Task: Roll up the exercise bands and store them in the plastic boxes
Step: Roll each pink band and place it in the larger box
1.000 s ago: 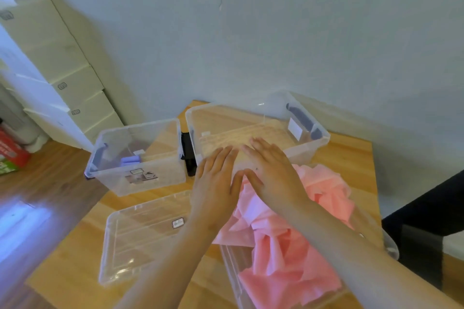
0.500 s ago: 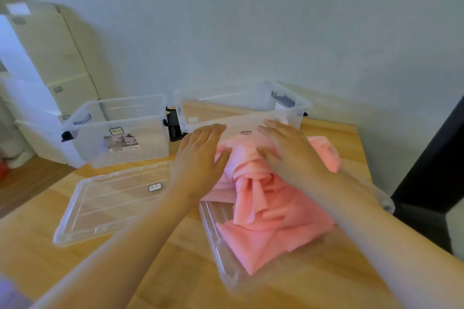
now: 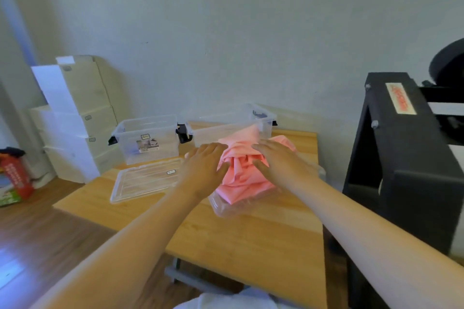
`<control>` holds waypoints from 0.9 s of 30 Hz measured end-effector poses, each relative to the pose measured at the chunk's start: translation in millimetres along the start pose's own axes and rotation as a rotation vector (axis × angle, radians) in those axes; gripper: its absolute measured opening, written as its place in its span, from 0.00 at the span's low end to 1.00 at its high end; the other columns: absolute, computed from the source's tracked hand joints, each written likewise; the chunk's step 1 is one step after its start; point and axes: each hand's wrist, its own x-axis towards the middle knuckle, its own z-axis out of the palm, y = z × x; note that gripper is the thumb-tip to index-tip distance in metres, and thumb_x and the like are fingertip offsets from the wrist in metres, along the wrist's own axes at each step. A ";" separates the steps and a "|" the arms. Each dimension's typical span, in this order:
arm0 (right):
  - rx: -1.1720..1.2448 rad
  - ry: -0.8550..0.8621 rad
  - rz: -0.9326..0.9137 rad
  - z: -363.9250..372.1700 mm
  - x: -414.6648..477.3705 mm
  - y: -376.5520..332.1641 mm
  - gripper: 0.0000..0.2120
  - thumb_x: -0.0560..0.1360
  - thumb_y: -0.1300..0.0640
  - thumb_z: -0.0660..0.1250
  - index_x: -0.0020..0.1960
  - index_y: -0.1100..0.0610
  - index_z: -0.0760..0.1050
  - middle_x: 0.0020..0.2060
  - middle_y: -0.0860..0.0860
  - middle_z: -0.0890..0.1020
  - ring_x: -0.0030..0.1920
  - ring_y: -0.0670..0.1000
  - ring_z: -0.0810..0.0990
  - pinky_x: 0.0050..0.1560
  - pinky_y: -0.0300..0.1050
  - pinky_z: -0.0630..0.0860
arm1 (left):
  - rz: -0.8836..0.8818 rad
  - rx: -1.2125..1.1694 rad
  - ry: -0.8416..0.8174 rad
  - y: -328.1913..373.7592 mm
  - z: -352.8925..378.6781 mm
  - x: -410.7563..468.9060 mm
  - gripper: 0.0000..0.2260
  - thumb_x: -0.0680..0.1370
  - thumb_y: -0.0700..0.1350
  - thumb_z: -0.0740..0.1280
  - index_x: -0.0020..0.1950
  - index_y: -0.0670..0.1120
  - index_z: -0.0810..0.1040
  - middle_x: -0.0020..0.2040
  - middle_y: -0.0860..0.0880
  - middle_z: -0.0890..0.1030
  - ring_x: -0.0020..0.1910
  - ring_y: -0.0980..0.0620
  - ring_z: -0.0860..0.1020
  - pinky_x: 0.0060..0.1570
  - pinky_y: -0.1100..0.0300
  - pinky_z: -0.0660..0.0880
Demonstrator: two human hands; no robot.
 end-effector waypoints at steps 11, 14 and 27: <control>-0.014 0.037 0.044 -11.3 -16.7 15.8 0.23 0.80 0.48 0.58 0.73 0.52 0.64 0.73 0.49 0.66 0.73 0.49 0.62 0.71 0.49 0.62 | -0.022 0.016 -0.034 10.9 -20.8 -11.4 0.20 0.83 0.52 0.57 0.75 0.50 0.64 0.74 0.51 0.67 0.73 0.49 0.64 0.69 0.53 0.60; -0.004 0.033 0.052 -1.0 -2.2 24.9 0.23 0.80 0.48 0.58 0.74 0.52 0.64 0.73 0.48 0.66 0.73 0.48 0.62 0.71 0.48 0.62 | -0.056 0.010 -0.057 4.7 -9.6 0.0 0.20 0.83 0.53 0.57 0.75 0.50 0.65 0.74 0.51 0.68 0.72 0.49 0.64 0.68 0.53 0.61; 0.123 -0.016 0.054 77.1 126.4 72.8 0.22 0.80 0.56 0.60 0.73 0.59 0.64 0.73 0.54 0.67 0.73 0.51 0.62 0.70 0.41 0.54 | -0.156 -0.220 -0.086 -52.3 91.5 106.4 0.20 0.83 0.52 0.59 0.74 0.48 0.66 0.73 0.50 0.69 0.70 0.49 0.67 0.65 0.56 0.64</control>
